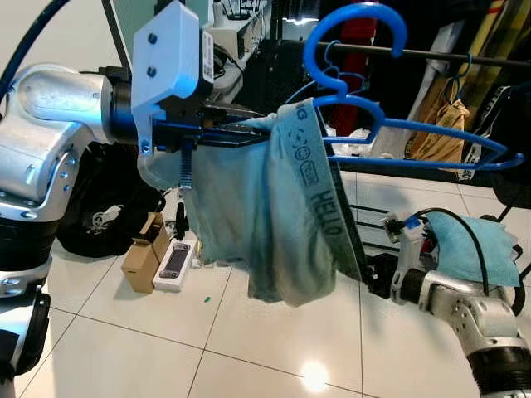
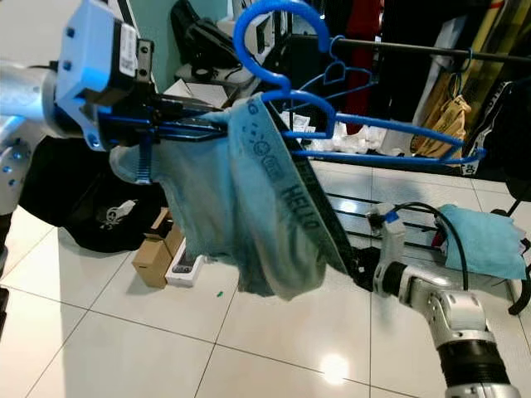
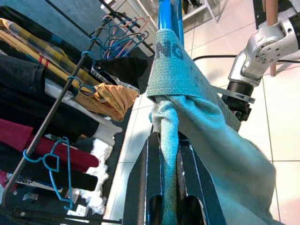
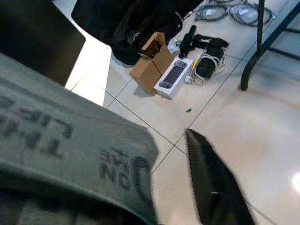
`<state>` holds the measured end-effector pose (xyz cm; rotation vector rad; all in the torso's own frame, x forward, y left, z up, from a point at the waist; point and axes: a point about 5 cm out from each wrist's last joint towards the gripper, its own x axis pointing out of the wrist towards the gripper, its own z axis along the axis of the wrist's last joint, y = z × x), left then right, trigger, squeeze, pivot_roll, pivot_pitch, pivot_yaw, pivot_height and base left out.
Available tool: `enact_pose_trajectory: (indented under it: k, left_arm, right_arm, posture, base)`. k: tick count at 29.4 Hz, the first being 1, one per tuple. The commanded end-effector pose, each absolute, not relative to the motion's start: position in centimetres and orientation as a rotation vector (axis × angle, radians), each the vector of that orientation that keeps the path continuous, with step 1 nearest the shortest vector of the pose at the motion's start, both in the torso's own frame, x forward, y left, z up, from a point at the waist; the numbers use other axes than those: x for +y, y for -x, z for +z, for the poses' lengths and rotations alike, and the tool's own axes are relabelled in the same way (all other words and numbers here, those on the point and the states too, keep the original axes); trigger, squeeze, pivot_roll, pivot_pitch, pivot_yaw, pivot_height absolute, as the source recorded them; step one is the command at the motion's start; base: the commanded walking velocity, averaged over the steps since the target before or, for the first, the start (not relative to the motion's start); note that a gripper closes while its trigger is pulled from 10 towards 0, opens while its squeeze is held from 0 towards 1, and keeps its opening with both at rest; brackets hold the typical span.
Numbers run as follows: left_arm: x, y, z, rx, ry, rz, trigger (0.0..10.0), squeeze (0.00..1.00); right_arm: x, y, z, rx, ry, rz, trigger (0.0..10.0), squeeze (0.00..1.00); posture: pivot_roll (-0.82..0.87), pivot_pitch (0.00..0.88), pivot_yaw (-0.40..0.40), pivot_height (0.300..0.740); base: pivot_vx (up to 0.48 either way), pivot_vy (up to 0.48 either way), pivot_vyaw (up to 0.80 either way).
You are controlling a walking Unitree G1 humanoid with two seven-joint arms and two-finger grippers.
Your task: Hang hanger
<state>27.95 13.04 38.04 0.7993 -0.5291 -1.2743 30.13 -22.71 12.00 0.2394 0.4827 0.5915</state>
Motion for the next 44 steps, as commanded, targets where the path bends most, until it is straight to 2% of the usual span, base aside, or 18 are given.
enact_pose_trajectory:
  k: [1, 3, 7, 13, 20, 30, 34, 44]
  left_arm:
    - [13.4, -27.7, 38.9, -0.565, -0.820, -1.236, 10.0, 0.00]
    - [13.6, -27.9, 38.7, -0.559, -0.827, -1.223, 10.0, 0.00]
    - [13.6, -28.0, 38.6, -0.555, -0.830, -1.219, 10.0, 0.00]
    - [13.6, -28.8, 35.5, -0.514, -0.787, -1.244, 10.0, 0.00]
    - [13.2, -29.0, 32.2, -0.426, -0.779, -1.268, 10.0, 0.00]
    - [13.3, -29.7, 29.6, -0.365, -0.803, -1.217, 10.0, 0.00]
    - [13.4, -30.1, 28.9, -0.380, -0.809, -1.160, 10.0, 0.00]
    - [13.1, -30.0, 28.0, -0.381, -0.840, -1.145, 10.0, 0.00]
  right_arm:
    - [-23.2, -30.1, 11.8, 0.501, -0.253, 0.563, 0.0, 0.00]
    - [-23.9, -30.2, 12.6, 0.462, -0.329, 0.542, 0.0, 0.00]
    - [-24.2, -30.3, 12.9, 0.438, -0.362, 0.535, 0.0, 0.00]
    - [-27.5, -31.6, 17.1, 0.181, -0.606, 0.430, 0.0, 0.00]
    - [-28.9, -32.3, 19.2, 0.079, -0.680, 0.346, 0.0, 0.00]
    - [-28.9, -32.7, 20.0, 0.069, -0.706, 0.338, 0.0, 0.00]
    - [-29.2, -33.1, 20.0, 0.093, -0.741, 0.279, 0.0, 0.00]
    - [-30.5, -33.5, 20.6, 0.071, -0.770, 0.180, 0.0, 0.00]
  posture:
    - [-0.01, 0.036, 0.027, 0.740]
    - [-0.01, 0.034, 0.025, 0.740]
    - [-0.01, 0.034, 0.025, 0.740]
    - [-0.02, 0.034, 0.030, 0.740]
    - [-0.01, 0.041, 0.029, 0.740]
    - [-0.01, 0.047, 0.026, 0.740]
    - [-0.02, 0.050, 0.024, 0.740]
    - [-0.02, 0.053, 0.020, 0.740]
  base:
    - [0.000, 0.000, 0.00]
    - [0.000, 0.000, 0.00]
    - [0.000, 0.000, 0.00]
    - [0.000, 0.000, 0.00]
    - [0.000, 0.000, 0.00]
    - [0.000, 0.000, 0.00]
    - [0.000, 0.000, 0.00]
    - [0.000, 0.000, 0.00]
